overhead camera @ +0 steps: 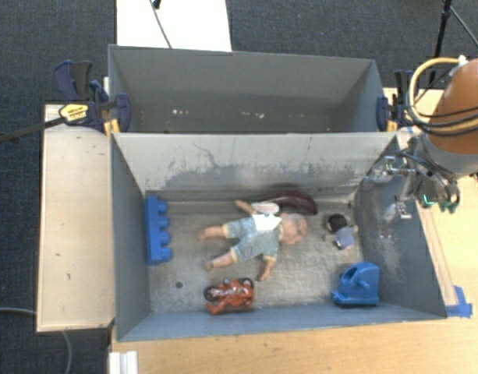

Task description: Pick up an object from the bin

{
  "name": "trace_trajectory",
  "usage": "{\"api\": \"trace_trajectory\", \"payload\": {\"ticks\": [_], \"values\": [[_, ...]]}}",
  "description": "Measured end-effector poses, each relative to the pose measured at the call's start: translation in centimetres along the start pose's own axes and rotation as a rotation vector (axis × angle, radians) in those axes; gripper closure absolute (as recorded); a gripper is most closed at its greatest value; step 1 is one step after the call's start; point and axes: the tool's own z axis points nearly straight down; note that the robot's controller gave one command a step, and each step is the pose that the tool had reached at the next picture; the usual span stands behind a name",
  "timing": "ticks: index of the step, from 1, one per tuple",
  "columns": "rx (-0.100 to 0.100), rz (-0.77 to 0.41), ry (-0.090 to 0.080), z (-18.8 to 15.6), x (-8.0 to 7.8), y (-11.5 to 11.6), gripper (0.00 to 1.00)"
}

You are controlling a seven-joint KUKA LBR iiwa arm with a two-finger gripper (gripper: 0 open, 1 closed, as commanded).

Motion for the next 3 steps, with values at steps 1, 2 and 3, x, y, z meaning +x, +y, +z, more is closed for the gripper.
{"api": "trace_trajectory", "payload": {"ticks": [1, 2, 3], "values": [[-0.001, -0.208, 0.001, 10.17, 0.58, 3.45, 1.00], [-0.001, -0.210, 0.001, 10.15, 0.56, 3.45, 0.00], [-0.001, -0.211, 0.001, 10.15, 0.56, 3.45, 0.00]]}}
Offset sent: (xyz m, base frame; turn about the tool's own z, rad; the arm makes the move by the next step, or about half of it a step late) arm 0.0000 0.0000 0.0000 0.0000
